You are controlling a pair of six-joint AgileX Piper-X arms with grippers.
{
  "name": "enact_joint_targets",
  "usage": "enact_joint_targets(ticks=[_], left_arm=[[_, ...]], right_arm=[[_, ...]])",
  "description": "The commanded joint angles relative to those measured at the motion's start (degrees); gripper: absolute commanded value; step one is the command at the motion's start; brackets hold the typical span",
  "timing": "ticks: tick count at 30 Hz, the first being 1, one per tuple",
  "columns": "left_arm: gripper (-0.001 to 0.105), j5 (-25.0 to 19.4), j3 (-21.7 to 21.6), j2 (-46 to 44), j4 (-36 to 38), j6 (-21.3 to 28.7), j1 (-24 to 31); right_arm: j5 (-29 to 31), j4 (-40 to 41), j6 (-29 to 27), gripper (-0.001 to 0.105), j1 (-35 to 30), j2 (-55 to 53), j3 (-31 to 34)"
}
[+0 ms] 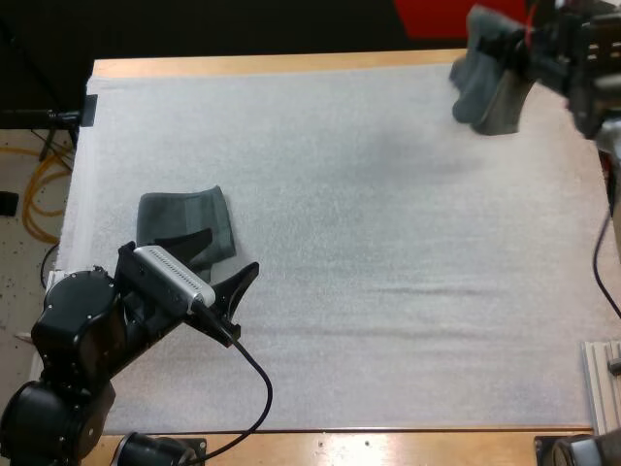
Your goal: Pick towel from pile fold and stack
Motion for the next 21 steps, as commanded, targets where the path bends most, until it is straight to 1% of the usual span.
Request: enact_joint_targets(ticks=[1, 3, 7, 11, 13, 15, 17, 18, 21], left_arm=[[0.067, -0.98, -0.31, -0.02, -0.94, 0.21, -0.18], [0.067, -1.7, -0.31, -0.02, -0.94, 0.21, -0.18], [0.067, -1.7, -0.31, -0.02, -0.79, 0.21, -0.18], [0.067, -1.78, -0.31, -0.02, 0.78, 0.21, -0.18], [0.067, -1.94, -0.31, -0.02, 2.0, 0.21, -0.18], [0.067, -1.98, -0.31, -0.02, 3.02, 0.21, -0.18], [0.067, -1.98, -0.31, -0.02, 3.99, 0.21, -0.18], [0.067, -1.98, -0.31, -0.02, 4.25, 0.21, -0.18], [0.067, -1.98, -0.31, -0.02, 4.41, 0.21, -0.18]], right_arm=[[-0.54, 3.78, -2.83, 0.0, 0.17, -3.34, -0.31], [-0.54, 8.09, -5.22, 0.0, 0.55, -7.37, -0.31], [-0.54, 18.01, -8.91, 0.0, 1.76, -13.81, -0.31], [-0.54, 30.58, -9.27, 0.0, 4.15, -19.36, 0.02], [-0.54, 35.53, -9.18, 0.0, 5.66, -21.4, 0.9], [0.3, 39.7, -8.84, 0.0, 7.42, -23.61, 3.0], [2.52, 42.56, -7.57, 0.0, 9.51, -25.84, 6.83], [3.29, 42.91, -6.91, 0.0, 10.13, -26.7, 8.41], [3.76, 40.64, -3.47, 0.0, 12.29, -28.57, 16.13]])
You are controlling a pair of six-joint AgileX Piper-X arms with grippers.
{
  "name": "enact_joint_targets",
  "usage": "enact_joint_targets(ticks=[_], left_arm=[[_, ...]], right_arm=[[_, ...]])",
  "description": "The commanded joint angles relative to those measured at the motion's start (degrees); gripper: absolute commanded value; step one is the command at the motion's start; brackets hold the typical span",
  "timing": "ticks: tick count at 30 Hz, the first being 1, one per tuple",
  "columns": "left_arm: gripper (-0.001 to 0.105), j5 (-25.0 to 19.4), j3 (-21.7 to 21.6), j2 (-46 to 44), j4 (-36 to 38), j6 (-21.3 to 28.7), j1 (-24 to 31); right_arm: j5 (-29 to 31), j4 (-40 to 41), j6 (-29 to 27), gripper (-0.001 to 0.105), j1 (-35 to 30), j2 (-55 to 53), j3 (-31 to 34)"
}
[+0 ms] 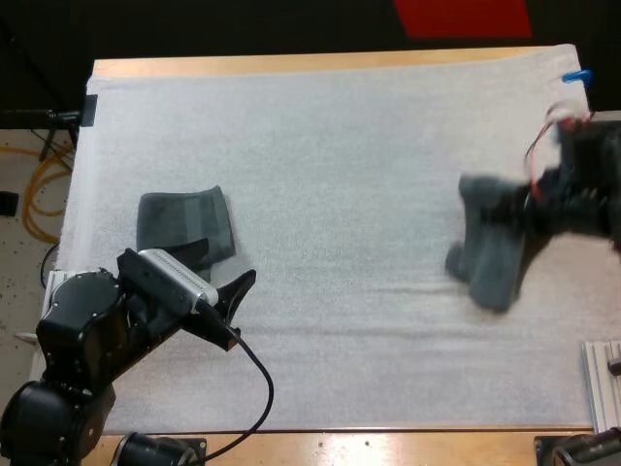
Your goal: Pick towel from pile fold and stack
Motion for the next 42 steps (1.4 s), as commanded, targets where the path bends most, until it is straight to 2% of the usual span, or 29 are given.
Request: enact_joint_targets(ticks=[1, 6, 9, 13, 16, 18, 20, 23, 24, 28, 33, 36, 39, 42], left_arm=[[0.067, -0.31, -0.31, -0.02, -0.18, 0.21, -0.18], [0.067, -0.31, -0.31, -0.02, -0.18, 0.21, -0.18], [0.067, -0.31, -0.31, -0.02, -0.18, 0.21, -0.18], [0.067, -0.31, -0.31, -0.02, -0.39, 0.21, -0.18], [0.067, -0.31, -0.31, -0.02, -0.38, 0.21, -0.18], [0.067, -0.31, -0.31, -0.02, -0.38, 0.21, -0.18], [0.067, -0.31, -0.31, -0.02, -0.38, 0.21, -0.18], [0.067, -0.31, -0.31, -0.02, -0.38, 0.21, -0.18], [0.067, -0.31, -0.31, -0.02, -0.38, 0.21, -0.18], [0.067, -0.31, -0.31, -0.02, -0.38, 0.21, -0.18], [0.067, -0.31, -0.31, -0.02, -0.38, 0.21, -0.18], [0.067, -0.31, -0.31, -0.02, -0.19, 0.21, -0.18], [0.067, -0.31, -0.31, -0.02, 0.0, 0.21, -0.18], [0.067, -0.31, -0.31, -0.02, 0.08, 0.21, -0.18]], right_arm=[[0.42, -2.46, 1.63, 0.0, 0.81, 0.02, 3.7], [-5.82, -17.46, 6.53, 0.0, 4.53, 4.4, 14.25], [-8.16, -26.42, 9.82, 0.0, 7.3, 10.22, 14.64], [-9.63, -36.54, 12.82, 0.001, 10.47, 18.45, 11.43], [-10.29, -39.67, 13.94, 0.012, 12.39, 23.69, 6.7], [-10.15, -40.53, 13.82, 0.028, 13.01, 26.12, 3.07], [-10.15, -41.06, 12.81, 0.051, 13.05, 28.0, -0.52], [-9.77, -41.01, 8.96, 0.075, 12.89, 29.51, -4.44], [-9.38, -40.8, 8.27, 0.079, 12.9, 29.65, -5.33], [-8.18, -35.58, 7.02, 0.079, 12.9, 28.91, -7.21], [-1.34, -22.15, 0.8, 0.079, 12.9, 27.07, -7.24], [-0.67, -12.75, -0.77, 0.079, 12.9, 26.16, -6.87], [-2.11, -7.97, -0.83, 0.079, 12.9, 25.15, -4.43], [-1.97, -9.11, 0.31, 0.073, 12.79, 22.9, 1.5]])
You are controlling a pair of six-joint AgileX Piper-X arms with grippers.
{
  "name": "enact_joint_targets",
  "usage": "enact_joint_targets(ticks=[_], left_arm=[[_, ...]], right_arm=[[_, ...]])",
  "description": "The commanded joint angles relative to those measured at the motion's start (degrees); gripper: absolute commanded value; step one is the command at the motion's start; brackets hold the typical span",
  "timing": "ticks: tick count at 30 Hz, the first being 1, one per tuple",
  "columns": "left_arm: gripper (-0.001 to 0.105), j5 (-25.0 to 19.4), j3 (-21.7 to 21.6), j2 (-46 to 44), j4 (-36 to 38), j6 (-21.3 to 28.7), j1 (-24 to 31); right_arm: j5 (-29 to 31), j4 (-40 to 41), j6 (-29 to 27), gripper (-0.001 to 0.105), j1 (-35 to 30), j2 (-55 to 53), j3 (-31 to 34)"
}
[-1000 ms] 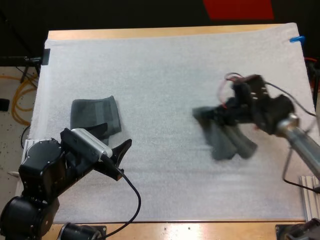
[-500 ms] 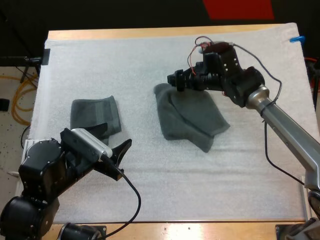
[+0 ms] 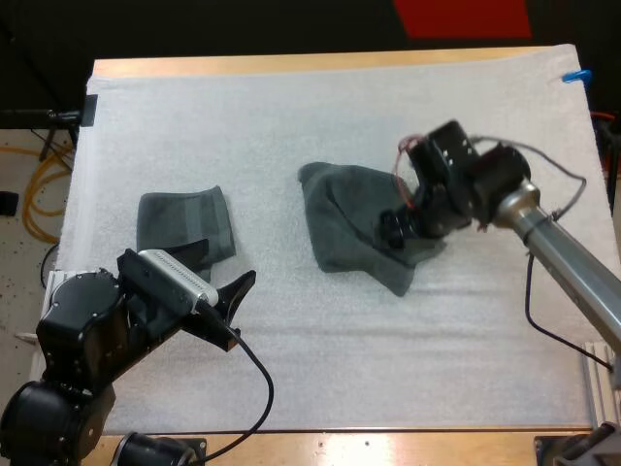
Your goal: Pick towel from pile fold and stack
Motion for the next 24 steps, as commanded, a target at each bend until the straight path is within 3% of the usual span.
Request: enact_joint_targets(ticks=[1, 4, 14, 21, 23, 24], left_arm=[[0.067, -0.31, -0.31, -0.02, 0.0, 0.21, -0.18], [0.067, -0.31, -0.31, -0.02, 0.73, 0.21, -0.18], [0.067, 0.54, -0.31, 0.68, 3.25, 0.21, -0.18], [0.067, 0.54, -0.31, 0.68, 3.25, 0.06, -0.18], [0.067, 1.2, -0.31, 0.68, 3.25, 0.08, -0.18], [0.067, 1.64, -0.31, 0.68, 3.25, 0.08, -0.18]], right_arm=[[-0.53, -0.1, 0.96, 0.069, -0.38, -1.66, 2.58], [-1.1, -2.75, 3.82, 0.062, -0.62, -3.81, 8.63], [-9.41, -21.29, 17.22, 0.062, -0.62, -4.83, 24.59], [-11.91, -32.1, 22.04, 0.061, -0.62, 3.53, 25.91], [-12.16, -32.21, 22.04, 0.049, -0.62, 4.73, 25.92], [-11.51, -32.2, 21.97, 0.032, -0.62, 4.98, 25.92]])
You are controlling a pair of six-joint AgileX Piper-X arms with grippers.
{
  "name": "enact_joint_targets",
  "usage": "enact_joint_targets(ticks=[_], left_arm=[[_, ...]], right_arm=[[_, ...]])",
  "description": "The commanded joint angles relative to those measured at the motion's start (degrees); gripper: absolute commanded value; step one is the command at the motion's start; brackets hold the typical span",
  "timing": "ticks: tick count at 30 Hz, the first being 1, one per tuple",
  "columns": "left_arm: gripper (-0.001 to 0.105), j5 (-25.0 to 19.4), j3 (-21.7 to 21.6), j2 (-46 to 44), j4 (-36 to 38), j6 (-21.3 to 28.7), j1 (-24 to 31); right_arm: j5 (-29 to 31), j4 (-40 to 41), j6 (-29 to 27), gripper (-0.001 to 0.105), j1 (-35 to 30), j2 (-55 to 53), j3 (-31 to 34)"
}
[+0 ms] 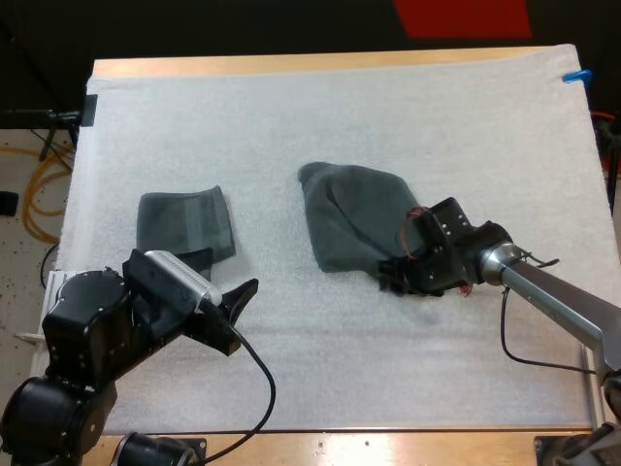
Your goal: Pick towel from pile fold and stack
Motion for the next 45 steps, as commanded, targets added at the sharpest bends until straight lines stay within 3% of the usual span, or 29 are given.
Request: enact_joint_targets(ticks=[1, 3, 4, 8, 11, 15, 19, 23, 29, 34, 42, 45], left_arm=[[0.067, 0.67, -0.31, 0.07, 0.04, 0.08, -0.18], [0.067, 0.7, -0.31, 0.07, 0.04, 0.08, -0.18], [0.067, 0.7, -0.31, 0.07, 0.04, 0.08, -0.18], [0.067, 0.7, -0.31, 0.07, 0.04, 0.08, -0.18], [0.067, 0.7, -0.31, 0.07, 0.04, 0.08, -0.18], [0.067, 0.7, -0.31, 0.07, 0.04, 0.08, -0.18], [0.067, 0.7, -0.31, 0.07, 0.04, 0.08, -0.18], [0.067, 0.7, -0.31, 0.07, 0.04, 0.08, -0.18], [0.067, 0.7, -0.31, 0.07, 0.04, 0.08, -0.18], [0.067, 0.7, -0.31, 0.07, -0.57, 0.08, -0.18], [0.067, 0.7, -0.31, 0.07, -0.43, 0.08, -0.18], [0.067, 0.7, -0.31, 0.07, -0.43, 0.08, -0.18]], right_arm=[[0.11, -0.37, 0.05, 0.021, -0.17, 0.21, -0.1], [0.15, -0.54, -0.3, 0.004, -0.17, -0.14, -0.1], [0.14, -0.02, -0.93, 0.0, -0.17, -0.76, -0.1], [0.4, 6.57, -7.09, 0.0, -0.17, -7.98, -0.1], [-0.03, 6.89, -9.82, 0.0, -0.17, -15.7, -0.1], [2.66, 1.08, -7.66, 0.0, -0.17, -25.18, -1.24], [4.05, 1.0, -7.18, 0.0, -0.17, -27.49, -2.82], [-0.27, -0.08, -5.47, 0.0, -0.17, -27.36, -2.97], [-2.15, -7.53, -0.83, 0.0, -0.17, -27.21, -5.1], [-7.69, -12.59, 3.11, 0.0, -0.17, -25.21, -11.05], [-23.8, -8.36, 9.26, 0.0, 2.24, -25.22, -20.22], [-23.67, -5.03, 9.27, 0.0, 5.54, -27.35, -21.36]])
